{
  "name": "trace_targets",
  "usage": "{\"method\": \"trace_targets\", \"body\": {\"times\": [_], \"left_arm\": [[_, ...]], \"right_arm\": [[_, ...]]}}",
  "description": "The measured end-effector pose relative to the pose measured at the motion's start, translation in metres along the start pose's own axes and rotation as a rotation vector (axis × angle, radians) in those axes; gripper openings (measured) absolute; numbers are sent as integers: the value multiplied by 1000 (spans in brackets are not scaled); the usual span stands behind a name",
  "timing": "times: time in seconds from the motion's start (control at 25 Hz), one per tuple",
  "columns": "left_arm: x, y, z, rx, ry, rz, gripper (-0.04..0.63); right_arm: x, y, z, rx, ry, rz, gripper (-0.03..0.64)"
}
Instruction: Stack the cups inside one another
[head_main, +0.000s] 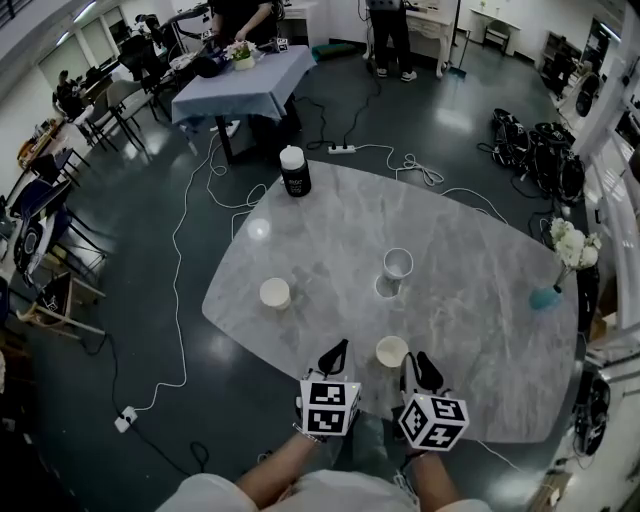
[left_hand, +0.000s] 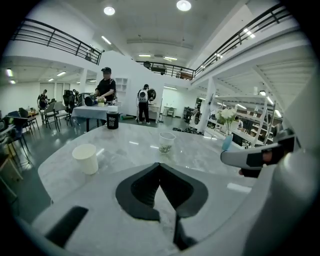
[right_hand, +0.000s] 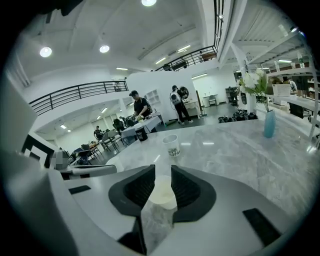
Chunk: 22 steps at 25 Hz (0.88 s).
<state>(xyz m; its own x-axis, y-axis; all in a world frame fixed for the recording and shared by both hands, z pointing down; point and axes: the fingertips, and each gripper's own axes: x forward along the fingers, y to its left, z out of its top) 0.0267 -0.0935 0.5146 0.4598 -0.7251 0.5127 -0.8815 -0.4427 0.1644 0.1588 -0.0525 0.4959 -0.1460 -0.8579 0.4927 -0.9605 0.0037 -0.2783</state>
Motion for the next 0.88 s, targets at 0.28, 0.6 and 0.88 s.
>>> {"method": "trace_targets", "body": {"times": [0.28, 0.6, 0.88], "left_arm": [[6, -1, -28, 13, 54, -11, -5], [11, 2, -52, 8, 97, -12, -5], [19, 5, -70, -3, 124, -8, -5]], "right_arm": [[3, 3, -29, 11, 44, 2, 95], [8, 1, -61, 21, 106, -2, 144], [23, -1, -81, 10, 154, 4, 183]]}}
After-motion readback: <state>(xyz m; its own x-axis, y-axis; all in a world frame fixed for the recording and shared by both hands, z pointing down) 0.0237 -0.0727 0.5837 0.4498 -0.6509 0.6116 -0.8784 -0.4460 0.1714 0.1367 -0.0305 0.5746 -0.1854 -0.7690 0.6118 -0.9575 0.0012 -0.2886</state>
